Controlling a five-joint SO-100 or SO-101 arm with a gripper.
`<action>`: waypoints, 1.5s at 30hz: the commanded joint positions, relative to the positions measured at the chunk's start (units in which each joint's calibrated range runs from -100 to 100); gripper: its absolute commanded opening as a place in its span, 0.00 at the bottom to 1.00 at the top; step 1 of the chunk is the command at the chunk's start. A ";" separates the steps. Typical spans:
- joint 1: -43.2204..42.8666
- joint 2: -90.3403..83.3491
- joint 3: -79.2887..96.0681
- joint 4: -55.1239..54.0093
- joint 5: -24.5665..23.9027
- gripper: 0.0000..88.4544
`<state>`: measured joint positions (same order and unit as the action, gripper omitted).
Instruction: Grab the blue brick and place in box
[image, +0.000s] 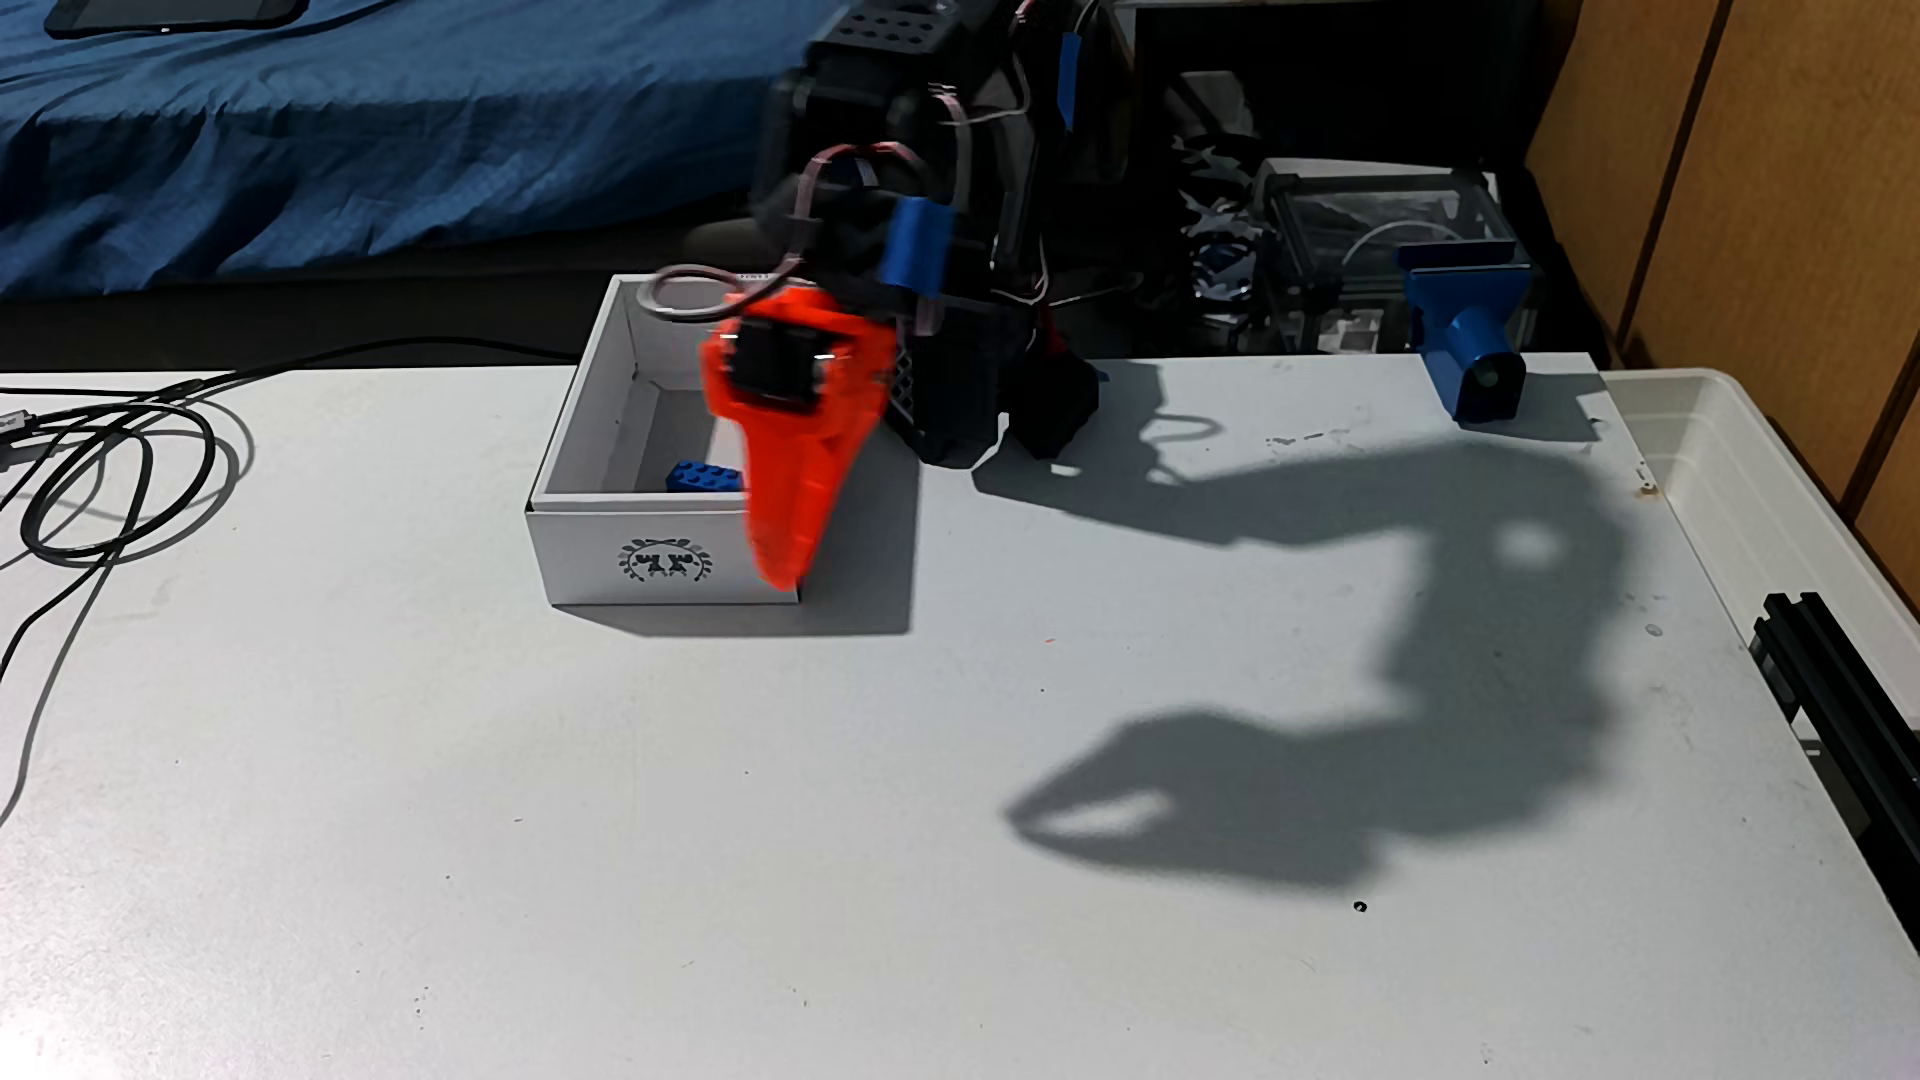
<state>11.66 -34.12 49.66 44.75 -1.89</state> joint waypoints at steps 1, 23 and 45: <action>-5.12 -6.51 3.66 -5.59 -1.92 0.01; -20.80 -53.02 33.74 -1.02 -4.02 0.01; -13.00 -65.88 44.75 12.16 0.61 0.01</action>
<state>-1.92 -99.41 94.19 57.58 -1.74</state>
